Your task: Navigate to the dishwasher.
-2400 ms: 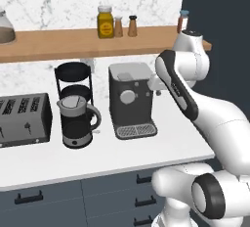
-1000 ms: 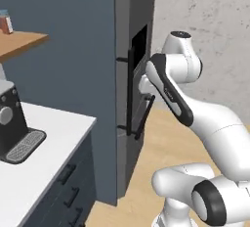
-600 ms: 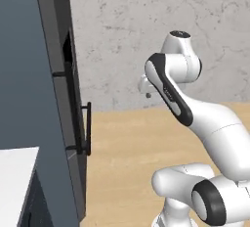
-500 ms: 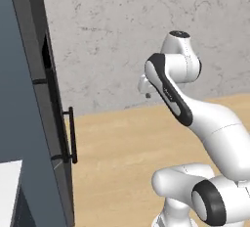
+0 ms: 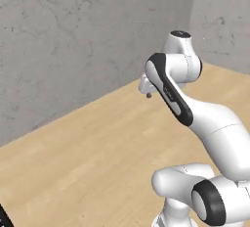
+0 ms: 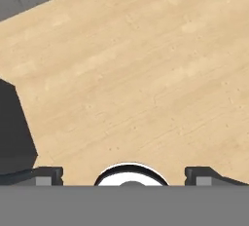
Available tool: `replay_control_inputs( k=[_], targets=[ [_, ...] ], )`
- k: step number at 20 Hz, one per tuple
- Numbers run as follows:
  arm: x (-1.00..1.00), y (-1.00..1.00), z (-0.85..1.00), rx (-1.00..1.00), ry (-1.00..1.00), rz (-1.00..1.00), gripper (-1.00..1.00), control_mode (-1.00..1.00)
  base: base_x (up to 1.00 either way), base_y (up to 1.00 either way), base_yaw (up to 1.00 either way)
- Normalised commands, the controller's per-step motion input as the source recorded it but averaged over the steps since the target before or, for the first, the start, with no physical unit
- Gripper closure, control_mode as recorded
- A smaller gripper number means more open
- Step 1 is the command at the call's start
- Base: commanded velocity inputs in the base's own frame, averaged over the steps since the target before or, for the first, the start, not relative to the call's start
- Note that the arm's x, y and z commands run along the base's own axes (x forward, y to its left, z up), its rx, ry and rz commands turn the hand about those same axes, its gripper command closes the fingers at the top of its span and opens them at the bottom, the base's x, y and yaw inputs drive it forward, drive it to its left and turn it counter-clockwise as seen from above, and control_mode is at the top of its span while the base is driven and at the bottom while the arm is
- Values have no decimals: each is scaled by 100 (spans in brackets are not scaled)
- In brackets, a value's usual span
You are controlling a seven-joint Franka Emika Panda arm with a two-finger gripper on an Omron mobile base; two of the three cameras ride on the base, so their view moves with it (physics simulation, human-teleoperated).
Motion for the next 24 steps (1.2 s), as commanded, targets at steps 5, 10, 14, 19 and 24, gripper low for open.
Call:
replay_control_inputs(
  k=[5, 10, 14, 19, 24],
  targets=[
    [0, 0, 0, 0, 0, 0, -100, 100, 0, 0, -74],
    [0, 0, 0, 0, 0, 0, -100, 100, 0, -26, -57],
    [0, 0, 0, 0, 0, 0, -100, 100, 0, -36, -58],
    [0, 0, 0, 0, 0, 0, -100, 100, 0, -40, -60],
    [0, 0, 0, 0, 0, 0, -100, 100, 5, -35, -69]
  ],
)
